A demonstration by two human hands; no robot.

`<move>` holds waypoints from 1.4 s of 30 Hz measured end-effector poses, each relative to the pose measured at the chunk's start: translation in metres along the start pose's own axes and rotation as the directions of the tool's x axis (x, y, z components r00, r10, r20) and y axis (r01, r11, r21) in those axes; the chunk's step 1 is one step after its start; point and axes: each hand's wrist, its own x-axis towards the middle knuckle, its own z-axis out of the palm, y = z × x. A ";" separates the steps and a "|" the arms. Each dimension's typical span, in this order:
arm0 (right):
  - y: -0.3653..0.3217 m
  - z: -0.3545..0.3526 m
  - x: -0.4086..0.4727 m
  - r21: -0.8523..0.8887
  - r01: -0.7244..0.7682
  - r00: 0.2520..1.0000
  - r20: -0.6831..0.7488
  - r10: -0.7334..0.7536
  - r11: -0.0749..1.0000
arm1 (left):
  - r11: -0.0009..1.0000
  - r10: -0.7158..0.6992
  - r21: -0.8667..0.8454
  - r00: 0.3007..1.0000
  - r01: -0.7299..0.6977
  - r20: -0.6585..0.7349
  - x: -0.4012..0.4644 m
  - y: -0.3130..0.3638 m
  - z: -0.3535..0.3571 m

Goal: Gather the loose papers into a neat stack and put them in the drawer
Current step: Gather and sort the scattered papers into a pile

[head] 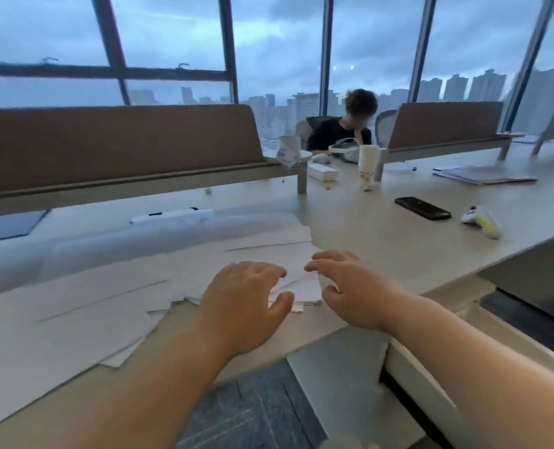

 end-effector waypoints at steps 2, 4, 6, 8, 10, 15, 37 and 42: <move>-0.026 0.011 0.023 -0.021 0.043 0.999 0.012 -0.043 0.999 | 0.998 -0.063 0.006 0.998 0.063 0.001 -0.011 -0.035 -0.007; -0.051 0.020 0.042 -0.014 0.079 0.997 0.027 -0.079 0.997 | 0.993 -0.114 0.014 0.993 0.114 -0.005 -0.023 -0.065 -0.013; -0.079 0.031 0.063 0.002 0.125 0.991 0.057 -0.125 0.992 | 0.984 -0.176 0.023 0.984 0.176 -0.005 -0.037 -0.098 -0.020; -0.099 0.039 0.079 0.015 0.156 0.984 0.082 -0.157 0.988 | 0.976 -0.218 0.031 0.976 0.217 0.015 -0.046 -0.123 -0.025; -0.116 0.049 0.095 0.036 0.181 0.979 0.090 -0.184 0.983 | 0.968 -0.247 0.052 0.968 0.245 0.034 -0.051 -0.146 -0.028; -0.150 0.076 0.144 0.078 0.249 0.962 0.093 -0.256 0.965 | 0.925 -0.373 0.099 0.926 0.367 0.049 -0.045 -0.209 -0.035; -0.187 0.108 0.214 0.331 0.121 0.985 0.078 -0.155 0.936 | 0.699 -0.704 -0.060 0.700 0.713 0.118 -0.033 -0.272 -0.037; -0.188 0.109 0.209 0.604 0.044 0.998 0.017 -0.068 0.795 | 0.519 -0.855 0.149 0.513 0.842 0.077 -0.040 -0.278 -0.045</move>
